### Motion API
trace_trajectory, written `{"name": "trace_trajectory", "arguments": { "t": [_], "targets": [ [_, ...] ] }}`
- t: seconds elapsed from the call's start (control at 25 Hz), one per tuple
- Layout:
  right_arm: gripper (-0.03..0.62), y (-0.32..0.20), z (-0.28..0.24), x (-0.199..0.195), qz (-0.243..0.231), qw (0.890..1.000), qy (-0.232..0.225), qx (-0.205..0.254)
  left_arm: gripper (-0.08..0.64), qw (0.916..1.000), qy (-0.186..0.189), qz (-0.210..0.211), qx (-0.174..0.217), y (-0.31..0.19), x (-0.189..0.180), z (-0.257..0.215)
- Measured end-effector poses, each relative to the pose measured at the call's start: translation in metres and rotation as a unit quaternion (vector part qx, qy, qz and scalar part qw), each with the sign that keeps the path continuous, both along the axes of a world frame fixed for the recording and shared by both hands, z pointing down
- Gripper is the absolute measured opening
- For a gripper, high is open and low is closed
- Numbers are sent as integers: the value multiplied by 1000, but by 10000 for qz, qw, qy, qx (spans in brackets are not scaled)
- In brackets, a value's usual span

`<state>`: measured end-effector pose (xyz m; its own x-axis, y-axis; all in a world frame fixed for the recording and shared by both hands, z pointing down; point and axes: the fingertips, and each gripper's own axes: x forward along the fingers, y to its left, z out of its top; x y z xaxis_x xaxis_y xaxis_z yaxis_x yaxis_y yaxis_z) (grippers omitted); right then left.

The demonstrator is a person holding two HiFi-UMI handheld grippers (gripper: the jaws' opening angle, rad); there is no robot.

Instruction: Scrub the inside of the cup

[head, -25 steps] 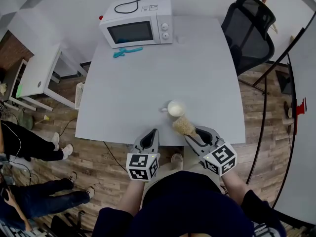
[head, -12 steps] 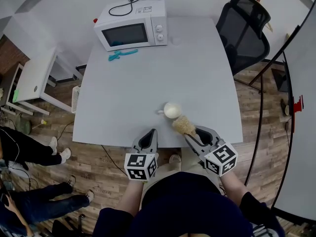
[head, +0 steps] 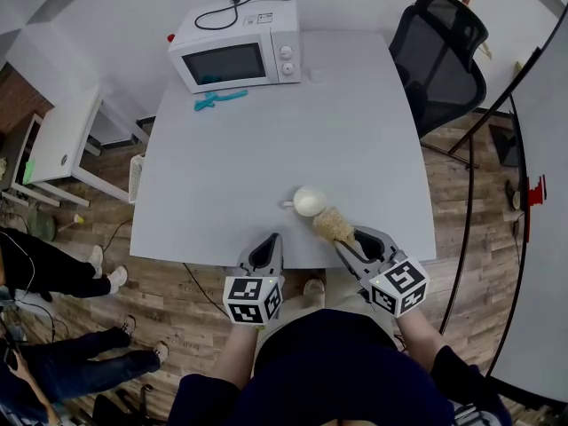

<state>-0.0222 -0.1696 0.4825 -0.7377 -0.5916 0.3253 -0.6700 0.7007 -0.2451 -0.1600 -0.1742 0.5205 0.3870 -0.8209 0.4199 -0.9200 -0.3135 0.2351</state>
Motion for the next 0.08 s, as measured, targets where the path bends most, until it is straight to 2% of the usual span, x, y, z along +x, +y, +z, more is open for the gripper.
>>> {"name": "trace_trajectory", "arguments": {
  "t": [0.08],
  "targets": [
    [149, -2, 0, 2, 19, 10000, -11, -5, 18, 10000, 5, 9, -19, -1, 1, 1]
  ]
}}
